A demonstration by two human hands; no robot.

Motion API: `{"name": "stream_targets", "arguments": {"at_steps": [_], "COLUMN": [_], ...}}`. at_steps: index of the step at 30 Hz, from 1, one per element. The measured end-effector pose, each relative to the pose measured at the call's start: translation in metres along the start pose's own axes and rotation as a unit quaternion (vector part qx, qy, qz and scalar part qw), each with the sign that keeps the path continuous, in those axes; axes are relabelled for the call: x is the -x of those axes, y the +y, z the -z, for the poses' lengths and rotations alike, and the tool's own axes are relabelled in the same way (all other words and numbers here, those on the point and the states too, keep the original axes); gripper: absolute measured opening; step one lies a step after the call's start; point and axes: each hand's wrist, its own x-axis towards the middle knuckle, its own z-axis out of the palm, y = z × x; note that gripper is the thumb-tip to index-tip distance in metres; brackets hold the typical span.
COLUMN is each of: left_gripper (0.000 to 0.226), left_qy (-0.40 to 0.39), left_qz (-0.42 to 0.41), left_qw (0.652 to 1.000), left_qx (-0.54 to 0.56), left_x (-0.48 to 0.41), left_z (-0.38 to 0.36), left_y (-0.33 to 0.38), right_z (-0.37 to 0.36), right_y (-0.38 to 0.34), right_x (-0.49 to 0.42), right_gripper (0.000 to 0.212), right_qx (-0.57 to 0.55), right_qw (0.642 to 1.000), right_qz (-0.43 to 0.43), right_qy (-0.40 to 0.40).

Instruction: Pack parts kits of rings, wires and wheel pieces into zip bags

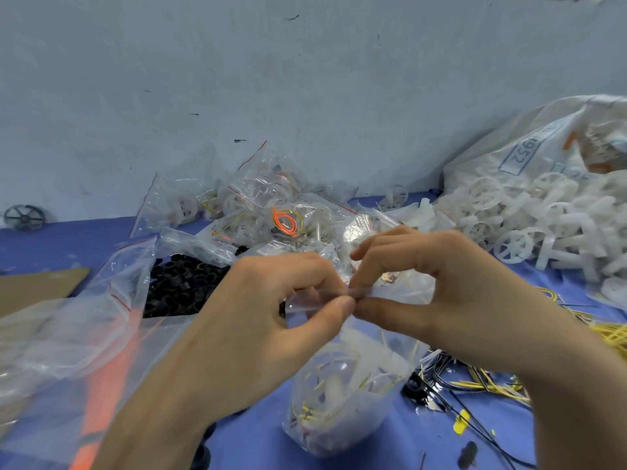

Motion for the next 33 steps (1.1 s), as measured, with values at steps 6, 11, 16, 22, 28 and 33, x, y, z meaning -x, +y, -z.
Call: {"name": "stream_targets", "arguments": {"at_steps": [6, 11, 16, 22, 28, 33], "left_gripper": [0.013, 0.015, 0.017, 0.010, 0.017, 0.023], "left_qy": [0.009, 0.007, 0.019, 0.017, 0.025, 0.023], "left_qz": [0.017, 0.020, 0.031, 0.026, 0.063, 0.084], "left_qw": [0.999, 0.999, 0.998, 0.999, 0.998, 0.996], "left_qx": [-0.026, -0.040, -0.061, -0.036, 0.011, 0.017], "left_x": [0.002, 0.004, 0.006, 0.002, 0.003, 0.005], "left_z": [0.002, 0.008, 0.015, 0.006, 0.012, 0.016], "left_y": [-0.001, 0.001, -0.003, 0.000, -0.009, -0.014], "right_z": [-0.010, -0.009, 0.001, -0.001, 0.010, 0.014], "right_y": [-0.007, -0.003, 0.010, 0.009, 0.016, 0.026], "right_x": [-0.005, -0.005, 0.000, -0.001, 0.005, 0.007], "right_gripper": [0.008, 0.009, 0.009, 0.008, 0.008, 0.010], "right_qx": [0.047, 0.012, 0.031, 0.056, 0.044, -0.017], "right_qw": [0.998, 1.000, 0.999, 0.998, 0.994, 0.994], "right_qz": [0.031, 0.024, -0.016, -0.014, -0.069, -0.104], "right_qy": [0.010, 0.003, 0.025, 0.005, 0.068, 0.042]}}
